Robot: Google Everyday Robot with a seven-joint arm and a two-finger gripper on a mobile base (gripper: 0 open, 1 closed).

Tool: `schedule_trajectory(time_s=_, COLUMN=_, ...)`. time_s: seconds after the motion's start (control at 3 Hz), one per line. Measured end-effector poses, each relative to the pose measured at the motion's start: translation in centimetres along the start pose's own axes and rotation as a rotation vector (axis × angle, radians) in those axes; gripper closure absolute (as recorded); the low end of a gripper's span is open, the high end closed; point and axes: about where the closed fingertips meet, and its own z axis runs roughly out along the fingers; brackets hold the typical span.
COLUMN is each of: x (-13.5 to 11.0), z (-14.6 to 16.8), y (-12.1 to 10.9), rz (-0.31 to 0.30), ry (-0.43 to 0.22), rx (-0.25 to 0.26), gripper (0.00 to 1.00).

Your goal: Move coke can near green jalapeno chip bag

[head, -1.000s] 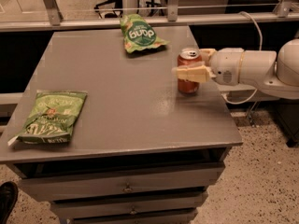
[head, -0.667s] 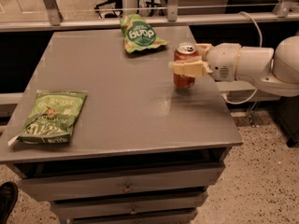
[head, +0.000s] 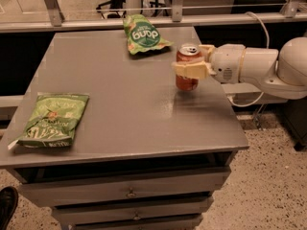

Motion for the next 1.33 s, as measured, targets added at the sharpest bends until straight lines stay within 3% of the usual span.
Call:
schedule_trajectory(time_s=0.33, x=-1.7, z=2.1, y=1.5, rz=-0.02, ry=-0.074, rx=-0.03, gripper=1.0)
schedule_trajectory(time_s=0.67, x=-4.3, z=7.4, y=4.1, rz=-0.047, ry=-0.158, rx=-0.118, gripper=1.0)
schedule_trajectory(time_s=1.0, x=-4.7, z=13.8, y=8.9, rz=-0.026, ry=-0.188, rx=-0.245, gripper=1.0)
schedule_trajectory(time_s=1.33, x=-4.4, z=16.6, y=11.8, rz=-0.014, ry=-0.19, rx=-0.306, gripper=1.0)
